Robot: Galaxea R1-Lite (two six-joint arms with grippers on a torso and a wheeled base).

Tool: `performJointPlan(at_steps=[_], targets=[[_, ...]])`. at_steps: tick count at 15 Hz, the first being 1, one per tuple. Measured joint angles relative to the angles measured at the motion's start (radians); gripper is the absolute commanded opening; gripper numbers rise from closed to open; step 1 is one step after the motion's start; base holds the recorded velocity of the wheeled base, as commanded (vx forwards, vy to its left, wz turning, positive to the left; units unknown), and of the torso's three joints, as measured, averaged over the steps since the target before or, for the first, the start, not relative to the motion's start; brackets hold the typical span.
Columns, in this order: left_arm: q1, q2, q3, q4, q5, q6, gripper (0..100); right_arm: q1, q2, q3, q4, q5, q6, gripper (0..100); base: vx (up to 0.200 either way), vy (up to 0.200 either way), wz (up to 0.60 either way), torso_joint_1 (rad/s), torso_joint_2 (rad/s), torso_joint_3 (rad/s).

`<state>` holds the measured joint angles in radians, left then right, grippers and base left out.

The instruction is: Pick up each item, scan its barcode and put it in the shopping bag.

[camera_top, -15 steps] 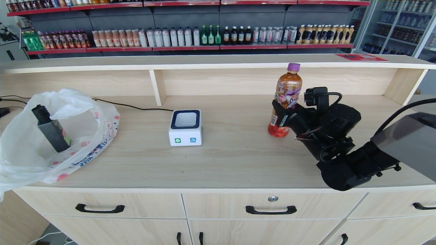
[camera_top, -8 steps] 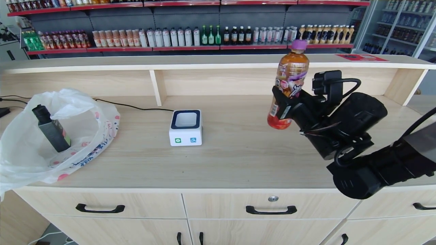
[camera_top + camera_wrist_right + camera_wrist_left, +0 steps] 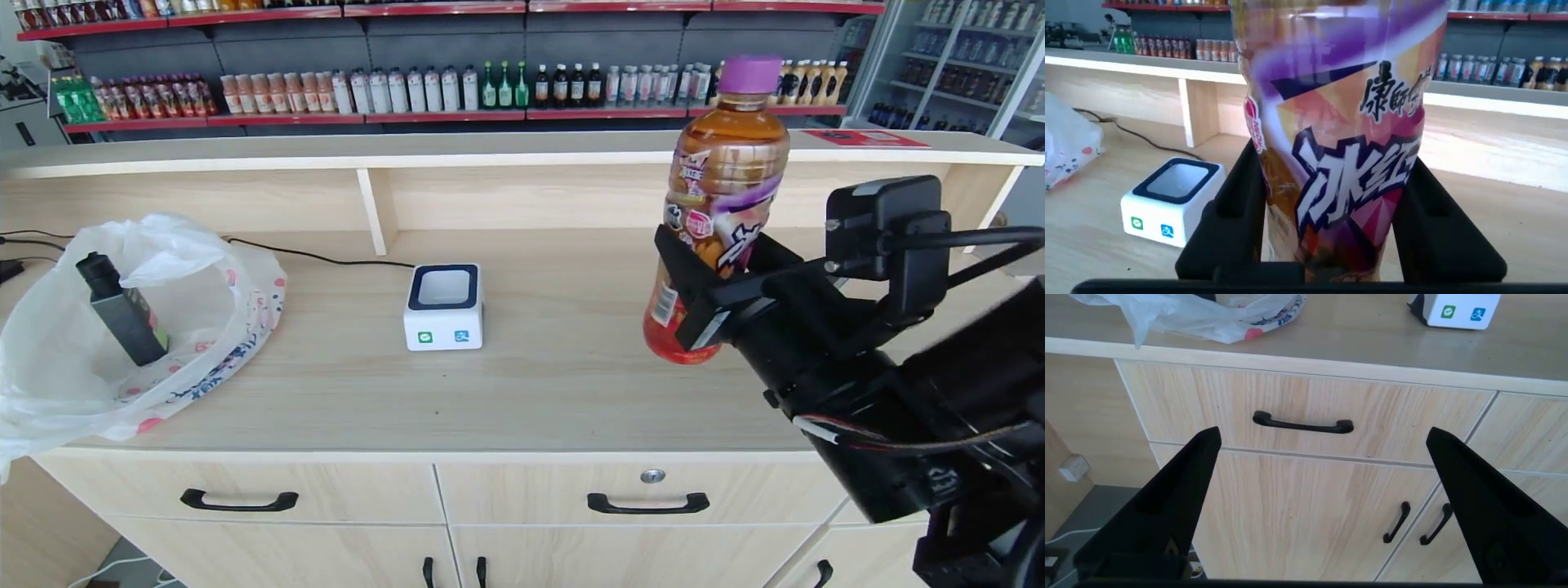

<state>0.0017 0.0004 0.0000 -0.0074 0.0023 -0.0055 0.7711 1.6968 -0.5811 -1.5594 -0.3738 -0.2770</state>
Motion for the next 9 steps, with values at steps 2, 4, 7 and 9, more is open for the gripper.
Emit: performJointPlan(at_steps=[2, 4, 7, 9], targets=[[-0.001, 0.0, 0.0, 0.0, 0.0, 0.0, 100, 0.067, -0.073, 0.082, -0.01, -0.001, -0.015, 0, 0.0, 0.0, 0.0, 0.0, 0.0, 0.0], [0.0, 0.0, 0.0, 0.0, 0.0, 0.0, 100, 0.092, -0.12, 0.115, -0.012, 0.0, 0.01, 0, 0.0, 0.0, 0.0, 0.0, 0.0, 0.0], [0.0, 0.0, 0.0, 0.0, 0.0, 0.0, 100, 0.119, -0.14, 0.128, -0.01, 0.057, 0.133, 0, 0.0, 0.0, 0.0, 0.0, 0.0, 0.0], [0.0, 0.0, 0.0, 0.0, 0.0, 0.0, 100, 0.126, -0.142, 0.14, -0.009, 0.184, 0.25, 0, 0.0, 0.0, 0.0, 0.0, 0.0, 0.0]])
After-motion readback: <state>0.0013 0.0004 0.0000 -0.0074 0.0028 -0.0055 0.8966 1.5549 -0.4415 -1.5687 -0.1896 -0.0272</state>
